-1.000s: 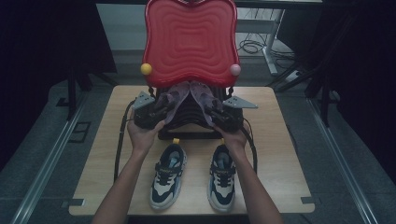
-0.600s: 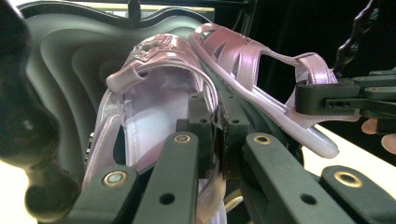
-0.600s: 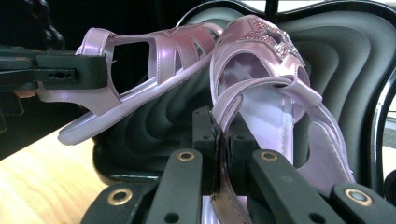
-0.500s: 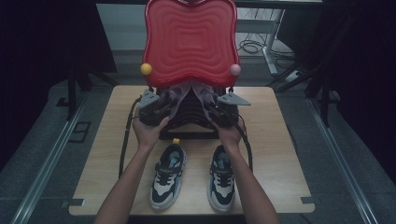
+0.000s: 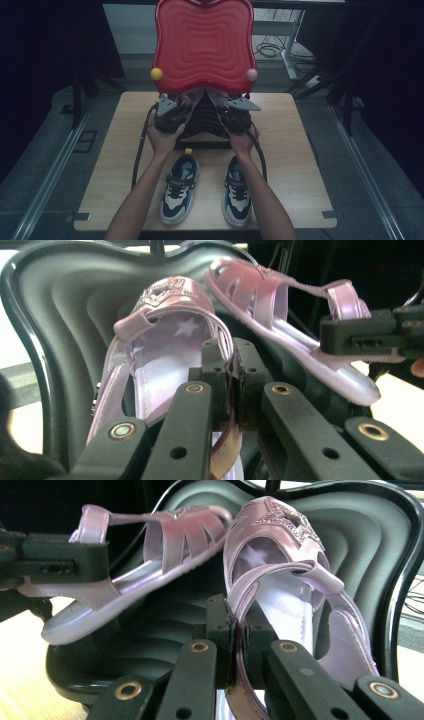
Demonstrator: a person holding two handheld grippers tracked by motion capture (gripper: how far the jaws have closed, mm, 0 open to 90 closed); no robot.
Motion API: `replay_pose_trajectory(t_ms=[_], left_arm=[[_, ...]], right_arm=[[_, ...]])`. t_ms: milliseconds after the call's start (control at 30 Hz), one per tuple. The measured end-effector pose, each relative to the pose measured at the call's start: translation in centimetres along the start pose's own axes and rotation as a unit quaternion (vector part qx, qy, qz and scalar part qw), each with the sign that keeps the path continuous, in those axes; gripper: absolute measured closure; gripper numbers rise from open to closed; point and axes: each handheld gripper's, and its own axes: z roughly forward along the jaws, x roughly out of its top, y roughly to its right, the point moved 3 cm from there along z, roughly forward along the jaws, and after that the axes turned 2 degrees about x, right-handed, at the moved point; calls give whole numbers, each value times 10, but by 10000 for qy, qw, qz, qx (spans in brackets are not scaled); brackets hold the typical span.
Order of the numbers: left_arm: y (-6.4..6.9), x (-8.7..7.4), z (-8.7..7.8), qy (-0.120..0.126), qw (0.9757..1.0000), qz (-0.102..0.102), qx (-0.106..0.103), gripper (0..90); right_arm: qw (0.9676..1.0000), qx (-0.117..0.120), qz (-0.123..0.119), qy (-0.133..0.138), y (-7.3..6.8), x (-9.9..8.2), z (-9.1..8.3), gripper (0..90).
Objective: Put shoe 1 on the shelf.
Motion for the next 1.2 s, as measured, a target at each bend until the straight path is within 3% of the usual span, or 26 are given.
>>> replay_pose_trajectory(t_ms=[167, 300, 400, 567, 667, 867, 1033, 1200], left_arm=[[3, -8, 2, -17, 9999, 160, 18, 857], [4, -18, 5, -159, 9998, 129, -73, 842], [8, -25, 6, -219, 9996, 124, -142, 774], [6, -29, 5, -267, 9994, -3, -234, 624], [5, -27, 2, -234, 9990, -136, -368, 559], [3, -24, -6, -237, 9982, -290, -476, 475], [1, -23, -16, -351, 9972, -444, -483, 438], [2, -23, -28, -379, 9971, -427, -502, 431]], right_arm=[[9998, -68, -18, -197, 2, -7, 7, 850], [9992, -55, -106, -376, 1, -14, 10, 839], [9981, 55, -50, -607, 0, -20, 14, 808], [9975, 181, -74, -682, -5, -22, 16, 705], [9971, 294, 104, -688, -3, -21, 14, 646], [9967, 500, 223, -597, -3, -15, 2, 547], [9956, 728, 324, -497, -1, -13, -11, 527], [9950, 831, 361, -414, 2, -15, -25, 513]])
